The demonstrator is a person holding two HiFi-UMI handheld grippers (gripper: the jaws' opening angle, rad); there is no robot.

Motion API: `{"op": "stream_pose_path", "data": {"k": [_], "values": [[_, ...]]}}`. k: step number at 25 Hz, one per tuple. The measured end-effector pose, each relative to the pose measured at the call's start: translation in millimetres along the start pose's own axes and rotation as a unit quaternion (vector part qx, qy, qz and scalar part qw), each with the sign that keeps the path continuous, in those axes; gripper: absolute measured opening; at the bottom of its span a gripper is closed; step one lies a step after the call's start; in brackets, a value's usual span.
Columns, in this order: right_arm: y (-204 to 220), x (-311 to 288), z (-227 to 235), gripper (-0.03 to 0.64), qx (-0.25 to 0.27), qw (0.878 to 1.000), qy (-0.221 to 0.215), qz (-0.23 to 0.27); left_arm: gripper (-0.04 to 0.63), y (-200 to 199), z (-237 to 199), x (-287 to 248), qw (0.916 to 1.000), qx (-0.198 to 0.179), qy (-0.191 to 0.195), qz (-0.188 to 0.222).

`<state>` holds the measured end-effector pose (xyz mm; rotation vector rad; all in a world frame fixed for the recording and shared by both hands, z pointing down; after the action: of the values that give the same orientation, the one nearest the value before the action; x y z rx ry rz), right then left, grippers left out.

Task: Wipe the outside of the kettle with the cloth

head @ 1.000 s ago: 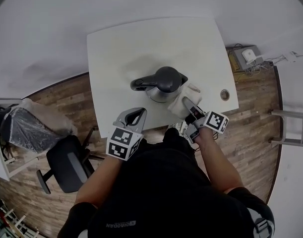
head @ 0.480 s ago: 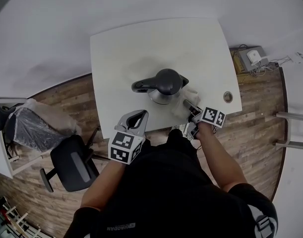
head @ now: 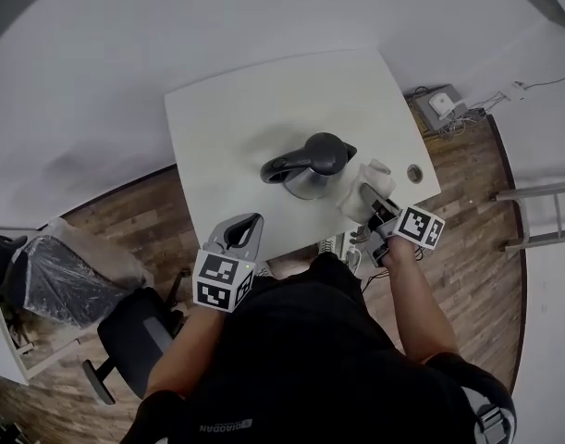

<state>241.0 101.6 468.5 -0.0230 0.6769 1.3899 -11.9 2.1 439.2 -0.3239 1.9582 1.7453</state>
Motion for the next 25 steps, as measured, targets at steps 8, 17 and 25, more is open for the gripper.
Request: {"op": "stream_pose_path", "data": {"k": [8,17,25], "values": [[-40.5,0.1,-46.5,0.098,0.060,0.998,-0.014,-0.005,0.008,-8.3,-6.7,4.2,0.9996,-0.005,0.009,0.028],[-62.0,-40.1,-16.2,0.098,0.083,0.994,0.002,-0.077,0.008,-10.4,-12.0,-14.7,0.9981,0.040,-0.043,0.020],[-58.8,-86.7,29.2,0.098,0.112,0.981,0.009,-0.156,0.008,-8.5,-2.7,-43.0,0.9967,0.047,-0.067,-0.005]]}}
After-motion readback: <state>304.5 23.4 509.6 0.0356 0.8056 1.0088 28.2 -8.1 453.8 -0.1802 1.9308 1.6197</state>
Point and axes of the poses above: the fingertips, and each gripper's own axes: x backward along the fingers, z to its right, y out of its underside, the point moved 1 cm from there along x, backward along the fingers, and after that the axes turned 13 degrees about -x, right-handed, at the moved point
